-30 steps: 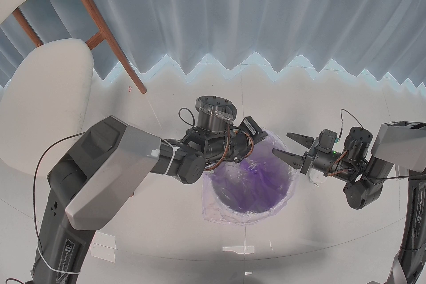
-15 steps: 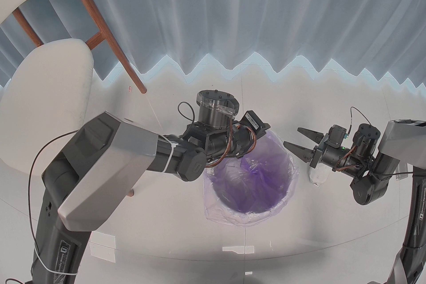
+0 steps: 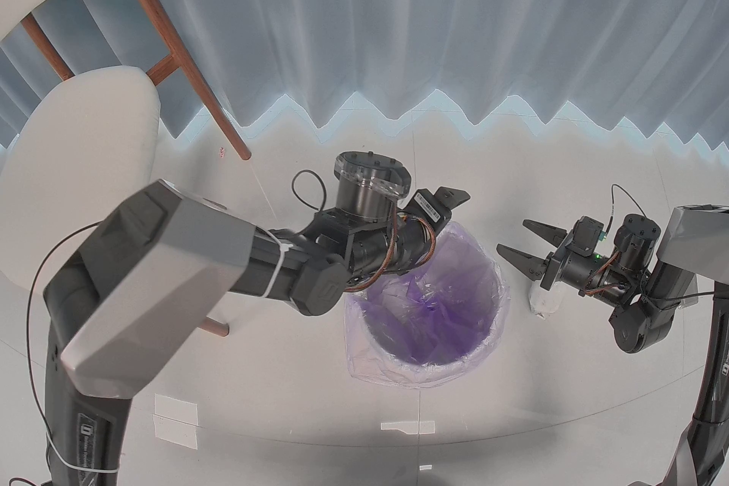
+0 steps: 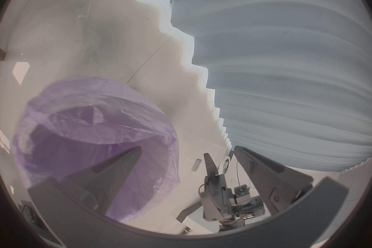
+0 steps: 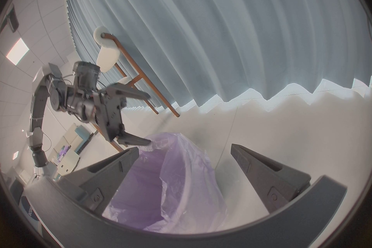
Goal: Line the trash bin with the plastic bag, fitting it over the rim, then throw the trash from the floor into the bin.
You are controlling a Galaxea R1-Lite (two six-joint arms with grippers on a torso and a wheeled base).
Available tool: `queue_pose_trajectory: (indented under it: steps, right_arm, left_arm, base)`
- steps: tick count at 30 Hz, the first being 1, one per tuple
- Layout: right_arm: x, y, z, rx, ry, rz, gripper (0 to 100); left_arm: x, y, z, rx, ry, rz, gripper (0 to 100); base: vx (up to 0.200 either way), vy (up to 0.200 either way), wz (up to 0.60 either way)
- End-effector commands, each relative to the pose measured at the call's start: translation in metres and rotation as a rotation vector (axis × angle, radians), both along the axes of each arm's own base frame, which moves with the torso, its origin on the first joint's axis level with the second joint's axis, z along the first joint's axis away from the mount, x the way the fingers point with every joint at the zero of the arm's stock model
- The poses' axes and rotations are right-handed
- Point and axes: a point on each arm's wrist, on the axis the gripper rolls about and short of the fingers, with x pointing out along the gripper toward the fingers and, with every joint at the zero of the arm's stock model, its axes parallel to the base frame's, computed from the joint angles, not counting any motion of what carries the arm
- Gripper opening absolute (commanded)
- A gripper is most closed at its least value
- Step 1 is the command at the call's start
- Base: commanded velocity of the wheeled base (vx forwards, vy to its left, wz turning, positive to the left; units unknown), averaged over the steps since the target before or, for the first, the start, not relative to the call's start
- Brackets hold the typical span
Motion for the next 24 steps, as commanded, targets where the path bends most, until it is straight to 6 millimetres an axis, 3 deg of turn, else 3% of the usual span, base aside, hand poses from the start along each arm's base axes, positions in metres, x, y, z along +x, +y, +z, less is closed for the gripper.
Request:
queue_pose_trajectory:
  steps: [1,4,7,11,12,13,14,17,21,24]
  right_arm:
    - [0.002,-0.003,-0.011,-0.032,-0.013,-0.024,100]
    - [0.002,0.001,-0.01,-0.028,-0.013,-0.013,100]
    - [-0.001,0.013,-0.018,-0.033,0.009,0.022,100]
    - [0.006,0.016,-0.038,-0.044,0.043,0.028,100]
    - [0.011,0.017,-0.045,-0.046,0.045,0.028,100]
    - [0.011,0.017,-0.046,-0.047,0.044,0.028,100]
    - [0.017,0.017,-0.052,-0.05,0.039,0.025,100]
    - [0.024,0.017,-0.061,-0.05,0.042,0.021,100]
    - [0.037,0.017,-0.07,-0.046,0.026,0.003,100]
    - [0.045,0.018,-0.076,-0.04,0.018,-0.013,100]
  left_arm:
    - [-0.034,0.031,0.056,-0.034,-0.043,0.02,100]
    - [-0.056,0.05,0.081,-0.052,-0.066,0.023,100]
    - [-0.086,0.082,0.107,-0.073,-0.095,0.041,100]
    - [-0.113,0.128,0.126,-0.084,-0.126,0.092,100]
    - [-0.122,0.149,0.133,-0.087,-0.146,0.131,100]
    - [-0.123,0.151,0.133,-0.088,-0.147,0.135,100]
    - [-0.13,0.175,0.139,-0.091,-0.169,0.191,100]
    - [-0.14,0.208,0.143,-0.097,-0.183,0.256,100]
    - [-0.159,0.237,0.146,-0.114,-0.206,0.258,100]
    - [-0.168,0.245,0.147,-0.121,-0.214,0.26,100]
  base:
    - [0.0,0.0,0.0]
    - [0.0,0.0,0.0]
    - [0.0,0.0,0.0]
    - [0.0,0.0,0.0]
    - [0.0,0.0,0.0]
    - [0.0,0.0,0.0]
    - [0.0,0.0,0.0]
    - [0.0,0.0,0.0]
    - [0.0,0.0,0.0]
    - [0.0,0.0,0.0]
